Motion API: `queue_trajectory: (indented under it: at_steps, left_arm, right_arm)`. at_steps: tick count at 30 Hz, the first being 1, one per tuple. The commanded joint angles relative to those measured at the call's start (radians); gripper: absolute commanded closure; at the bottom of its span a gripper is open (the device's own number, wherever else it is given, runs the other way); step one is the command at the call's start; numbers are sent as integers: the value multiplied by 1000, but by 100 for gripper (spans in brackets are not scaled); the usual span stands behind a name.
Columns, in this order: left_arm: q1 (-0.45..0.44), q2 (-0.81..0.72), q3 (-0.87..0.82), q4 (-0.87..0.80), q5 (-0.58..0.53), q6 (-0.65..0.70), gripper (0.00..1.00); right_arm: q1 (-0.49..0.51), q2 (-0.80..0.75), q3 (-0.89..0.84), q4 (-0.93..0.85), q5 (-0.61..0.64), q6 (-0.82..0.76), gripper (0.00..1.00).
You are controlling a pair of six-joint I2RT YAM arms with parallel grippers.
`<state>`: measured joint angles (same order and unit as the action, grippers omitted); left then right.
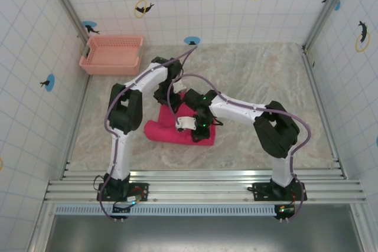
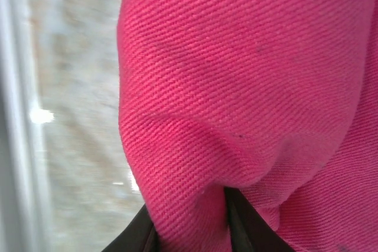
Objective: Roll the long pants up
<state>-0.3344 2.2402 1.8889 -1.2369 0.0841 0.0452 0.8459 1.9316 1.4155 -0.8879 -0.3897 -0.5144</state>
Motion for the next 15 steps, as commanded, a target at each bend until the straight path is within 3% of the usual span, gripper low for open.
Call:
queue_trajectory:
  at_steps: [1,6,9,15]
  left_arm:
    - [12,-30,84,-85,-68,-29,18]
    - [13,-108,151,-115,-125,-26,18]
    - [14,-161,147,-129,-126,-22,23]
    - [-10,-311,-91,-36,-83,-29,33]
  right_arm:
    - [-54,37,8,-172,-341,68,89]
    - [-172,126,86,-263,-555,156,89]
    - [-231,202,158,-335,-680,186,90]
    - [-288,288,273,-379,-745,237,90]
